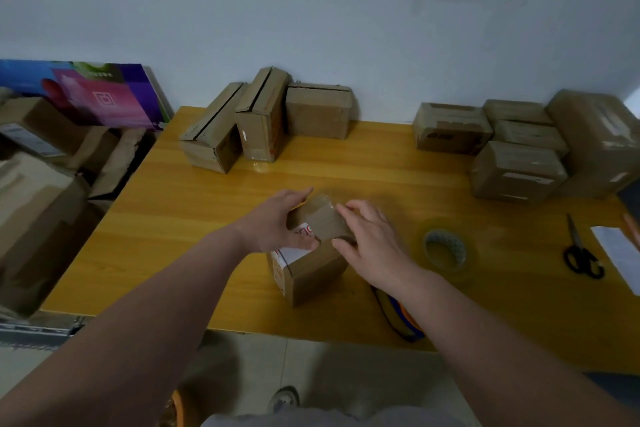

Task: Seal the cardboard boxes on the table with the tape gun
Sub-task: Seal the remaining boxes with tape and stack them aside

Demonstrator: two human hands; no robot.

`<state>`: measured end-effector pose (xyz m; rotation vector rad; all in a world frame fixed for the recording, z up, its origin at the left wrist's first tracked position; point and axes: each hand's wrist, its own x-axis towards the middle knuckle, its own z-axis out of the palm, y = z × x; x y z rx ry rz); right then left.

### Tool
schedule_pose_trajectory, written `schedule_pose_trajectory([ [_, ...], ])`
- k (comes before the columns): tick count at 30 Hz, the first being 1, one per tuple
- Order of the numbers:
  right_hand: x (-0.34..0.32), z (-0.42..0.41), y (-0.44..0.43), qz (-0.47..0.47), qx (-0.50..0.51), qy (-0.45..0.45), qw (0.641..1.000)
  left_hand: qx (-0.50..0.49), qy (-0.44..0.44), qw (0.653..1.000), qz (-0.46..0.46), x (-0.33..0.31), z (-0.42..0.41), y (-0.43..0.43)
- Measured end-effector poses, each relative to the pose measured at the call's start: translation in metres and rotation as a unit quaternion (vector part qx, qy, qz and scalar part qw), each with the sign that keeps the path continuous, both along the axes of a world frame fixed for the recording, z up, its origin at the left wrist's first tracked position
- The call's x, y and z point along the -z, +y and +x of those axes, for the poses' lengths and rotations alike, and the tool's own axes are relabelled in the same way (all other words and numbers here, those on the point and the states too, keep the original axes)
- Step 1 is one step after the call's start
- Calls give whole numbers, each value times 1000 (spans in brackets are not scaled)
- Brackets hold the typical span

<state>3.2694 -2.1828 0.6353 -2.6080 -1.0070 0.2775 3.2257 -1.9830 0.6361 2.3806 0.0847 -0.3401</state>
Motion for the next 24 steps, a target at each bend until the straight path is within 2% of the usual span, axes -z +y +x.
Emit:
schedule_pose_trajectory([
  [4,0,0,-3,3,5,11,1000,46,28,999,-3,3,3,1],
  [10,1,0,-2,14,9,26,1000,102,-8,991,90,10,5,4],
  [16,3,0,-3,25,9,26,999,118,-6,978,172,9,2,3],
  [24,5,-2,-9,59,-5,-11,998,120,-49,971,202,12,-5,-1],
])
